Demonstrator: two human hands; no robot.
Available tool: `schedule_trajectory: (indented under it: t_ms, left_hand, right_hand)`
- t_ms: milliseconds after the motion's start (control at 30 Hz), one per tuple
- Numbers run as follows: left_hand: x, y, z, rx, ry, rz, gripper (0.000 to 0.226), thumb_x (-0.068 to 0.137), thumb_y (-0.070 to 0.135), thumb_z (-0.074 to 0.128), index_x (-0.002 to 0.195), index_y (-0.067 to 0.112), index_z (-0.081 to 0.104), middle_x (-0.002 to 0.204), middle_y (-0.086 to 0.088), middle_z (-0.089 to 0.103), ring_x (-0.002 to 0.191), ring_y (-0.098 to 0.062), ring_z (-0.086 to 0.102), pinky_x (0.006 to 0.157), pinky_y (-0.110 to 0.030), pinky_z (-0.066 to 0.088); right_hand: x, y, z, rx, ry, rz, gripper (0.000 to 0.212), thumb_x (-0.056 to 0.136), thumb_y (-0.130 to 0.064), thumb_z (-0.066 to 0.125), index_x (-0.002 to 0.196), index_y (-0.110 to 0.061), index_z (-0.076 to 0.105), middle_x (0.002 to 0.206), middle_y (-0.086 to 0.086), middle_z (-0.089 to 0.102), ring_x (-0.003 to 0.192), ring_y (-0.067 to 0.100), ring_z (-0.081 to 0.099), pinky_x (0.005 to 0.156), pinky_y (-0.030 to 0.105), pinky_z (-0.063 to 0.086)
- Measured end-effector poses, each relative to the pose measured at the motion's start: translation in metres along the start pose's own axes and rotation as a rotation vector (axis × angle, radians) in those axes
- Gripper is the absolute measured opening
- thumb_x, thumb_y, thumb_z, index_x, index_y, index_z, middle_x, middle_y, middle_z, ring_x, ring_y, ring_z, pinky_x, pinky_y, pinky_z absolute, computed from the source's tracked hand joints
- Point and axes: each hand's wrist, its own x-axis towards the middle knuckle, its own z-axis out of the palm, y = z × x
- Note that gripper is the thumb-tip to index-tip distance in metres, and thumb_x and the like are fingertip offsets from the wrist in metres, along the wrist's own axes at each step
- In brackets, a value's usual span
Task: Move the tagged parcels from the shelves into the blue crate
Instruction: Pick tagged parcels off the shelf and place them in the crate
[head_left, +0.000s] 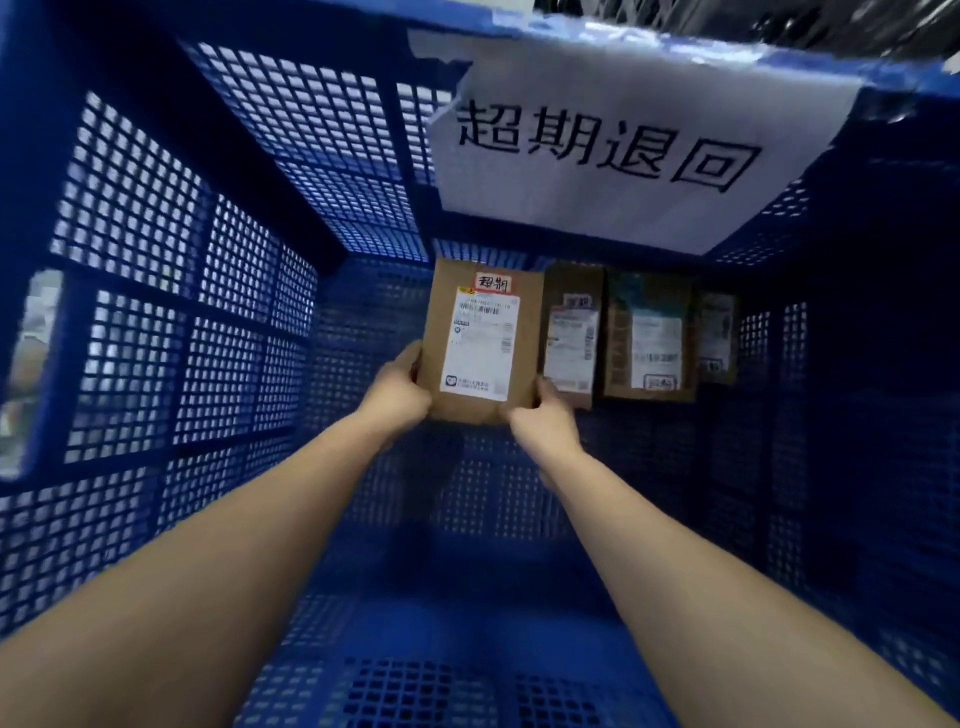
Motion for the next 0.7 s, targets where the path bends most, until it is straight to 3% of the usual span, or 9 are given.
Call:
schedule_trajectory:
  t_ms: [67, 167, 267, 367, 433, 533, 633, 700]
  left_hand:
    - [0.024, -0.012, 0.011, -0.013, 0.01, 0.007, 0.051, 0.088, 0.004, 0.061, 0.134, 0.023, 0.048, 0.119, 0.007, 0.062, 0.106, -0.014, 0.06, 0.089, -0.033, 0.055]
    - [0.054, -0.023, 0.025, -0.059, 0.015, 0.048, 0.042, 0.087, -0.002, 0.059, 0.12, 0.024, 0.054, 0.11, 0.005, 0.064, 0.1, -0.014, 0.061, 0.075, -0.026, 0.053]
    - [0.084, -0.033, 0.037, -0.07, 0.031, 0.043, 0.046, 0.088, -0.003, 0.058, 0.128, 0.017, 0.051, 0.104, 0.012, 0.062, 0.102, -0.013, 0.06, 0.086, -0.03, 0.053]
    - [0.109, -0.044, 0.047, -0.024, 0.05, 0.04, 0.065, 0.087, 0.005, 0.063, 0.145, 0.015, 0.037, 0.126, 0.004, 0.059, 0.116, -0.019, 0.057, 0.099, -0.038, 0.05]
    - [0.12, -0.052, 0.052, 0.021, 0.08, 0.029, 0.064, 0.088, 0.007, 0.062, 0.145, 0.018, 0.035, 0.134, -0.003, 0.055, 0.119, -0.023, 0.054, 0.101, -0.042, 0.048]
    - [0.133, -0.065, 0.058, 0.027, 0.105, -0.003, 0.046, 0.085, 0.006, 0.065, 0.125, 0.021, 0.047, 0.128, -0.005, 0.06, 0.112, -0.026, 0.059, 0.096, -0.047, 0.05]
    - [0.143, -0.072, 0.065, -0.01, 0.061, -0.022, 0.046, 0.086, 0.004, 0.062, 0.126, 0.023, 0.048, 0.114, 0.004, 0.062, 0.106, -0.021, 0.06, 0.096, -0.046, 0.05]
    - [0.149, -0.069, 0.068, -0.011, 0.043, -0.025, 0.041, 0.088, 0.008, 0.059, 0.118, 0.034, 0.048, 0.112, 0.009, 0.061, 0.109, -0.018, 0.057, 0.098, -0.045, 0.049]
  right_hand:
    - [0.025, 0.011, 0.008, 0.018, 0.023, 0.021, 0.031, 0.093, -0.021, 0.058, 0.122, -0.026, 0.05, 0.113, -0.003, 0.058, 0.094, 0.012, 0.052, 0.083, 0.024, 0.043]
    - [0.058, 0.028, 0.016, 0.055, 0.054, 0.073, 0.027, 0.093, -0.018, 0.058, 0.112, -0.027, 0.041, 0.102, -0.005, 0.051, 0.093, 0.012, 0.05, 0.081, 0.024, 0.042]
    - [0.087, 0.045, 0.026, 0.068, 0.088, 0.061, 0.023, 0.091, -0.017, 0.058, 0.102, -0.026, 0.04, 0.103, -0.004, 0.055, 0.091, 0.013, 0.053, 0.079, 0.025, 0.042]
    - [0.112, 0.06, 0.041, 0.024, 0.119, 0.013, 0.026, 0.091, -0.017, 0.055, 0.115, -0.025, 0.048, 0.108, -0.003, 0.057, 0.09, 0.014, 0.052, 0.078, 0.025, 0.041]
    - [0.124, 0.069, 0.051, 0.0, 0.144, 0.017, 0.035, 0.091, -0.022, 0.05, 0.126, -0.028, 0.048, 0.119, 0.001, 0.055, 0.095, 0.019, 0.053, 0.08, 0.028, 0.043]
    - [0.137, 0.079, 0.063, 0.03, 0.166, 0.087, 0.043, 0.092, -0.028, 0.047, 0.134, -0.034, 0.043, 0.128, 0.006, 0.052, 0.098, 0.024, 0.055, 0.079, 0.032, 0.045]
    - [0.146, 0.084, 0.069, 0.093, 0.159, 0.144, 0.049, 0.09, -0.025, 0.051, 0.137, -0.022, 0.041, 0.127, 0.008, 0.052, 0.1, 0.024, 0.055, 0.078, 0.032, 0.045]
    - [0.151, 0.085, 0.072, 0.127, 0.18, 0.141, 0.051, 0.088, -0.025, 0.056, 0.136, -0.016, 0.043, 0.129, 0.01, 0.051, 0.108, 0.027, 0.055, 0.089, 0.037, 0.05]
